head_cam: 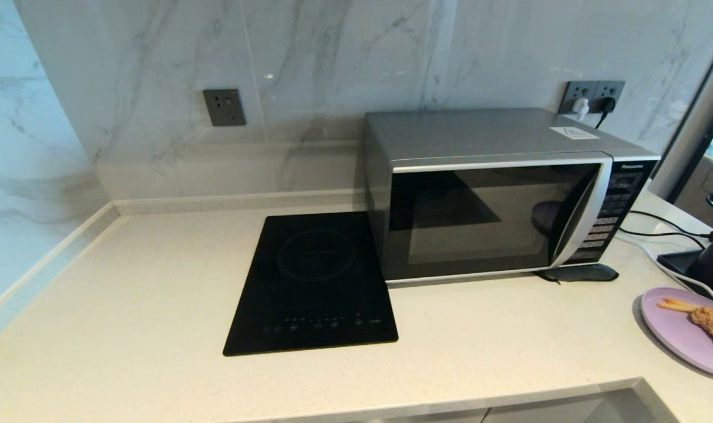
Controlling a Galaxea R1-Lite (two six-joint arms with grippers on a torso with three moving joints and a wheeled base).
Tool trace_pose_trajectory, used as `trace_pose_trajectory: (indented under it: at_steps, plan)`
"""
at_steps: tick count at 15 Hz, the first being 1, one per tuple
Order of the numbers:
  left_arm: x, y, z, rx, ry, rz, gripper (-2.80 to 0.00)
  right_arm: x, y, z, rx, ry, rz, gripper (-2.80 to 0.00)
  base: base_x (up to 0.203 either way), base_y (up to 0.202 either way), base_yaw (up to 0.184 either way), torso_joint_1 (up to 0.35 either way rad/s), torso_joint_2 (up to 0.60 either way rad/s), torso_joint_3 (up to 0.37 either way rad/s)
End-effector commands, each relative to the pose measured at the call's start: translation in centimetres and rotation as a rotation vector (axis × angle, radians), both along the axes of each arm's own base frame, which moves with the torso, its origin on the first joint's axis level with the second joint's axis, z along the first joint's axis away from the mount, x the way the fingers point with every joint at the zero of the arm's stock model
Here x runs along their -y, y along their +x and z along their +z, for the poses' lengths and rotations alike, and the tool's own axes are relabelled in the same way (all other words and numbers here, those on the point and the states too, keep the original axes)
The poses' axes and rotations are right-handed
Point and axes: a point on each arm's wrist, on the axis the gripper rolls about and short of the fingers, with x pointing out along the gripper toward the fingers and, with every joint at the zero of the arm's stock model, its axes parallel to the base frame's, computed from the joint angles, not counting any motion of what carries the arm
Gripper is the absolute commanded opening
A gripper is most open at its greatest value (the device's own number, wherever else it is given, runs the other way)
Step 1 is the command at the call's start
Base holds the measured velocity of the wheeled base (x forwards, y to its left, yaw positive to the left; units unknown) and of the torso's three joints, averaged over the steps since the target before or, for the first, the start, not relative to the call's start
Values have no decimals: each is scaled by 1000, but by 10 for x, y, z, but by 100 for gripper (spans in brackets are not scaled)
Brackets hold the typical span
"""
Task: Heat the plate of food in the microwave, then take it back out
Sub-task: Open the microwave oven
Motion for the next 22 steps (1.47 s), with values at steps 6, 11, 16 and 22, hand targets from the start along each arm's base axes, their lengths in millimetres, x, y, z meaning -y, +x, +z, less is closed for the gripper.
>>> trace_pose_trajectory:
  at_steps: [6, 11, 16, 22]
  plan:
    - [0, 0, 0, -1, -1, 1, -280, 0, -5, 15, 44, 10, -10, -280, 0, 0, 0, 0, 0, 0]
    - [0, 0, 0, -1, -1, 1, -280, 0, 4, 82, -34, 48, -23, -280, 0, 0, 0, 0, 0, 0]
    - [0, 0, 0, -1, -1, 1, -280, 6, 63, 159, -138, -13, -241, -280, 0, 0, 0, 0, 0, 0]
    - [0, 0, 0, -1, -1, 1, -280, 13, 149, 176, -169, -79, -512, 0, 0, 0, 0, 0, 0, 0]
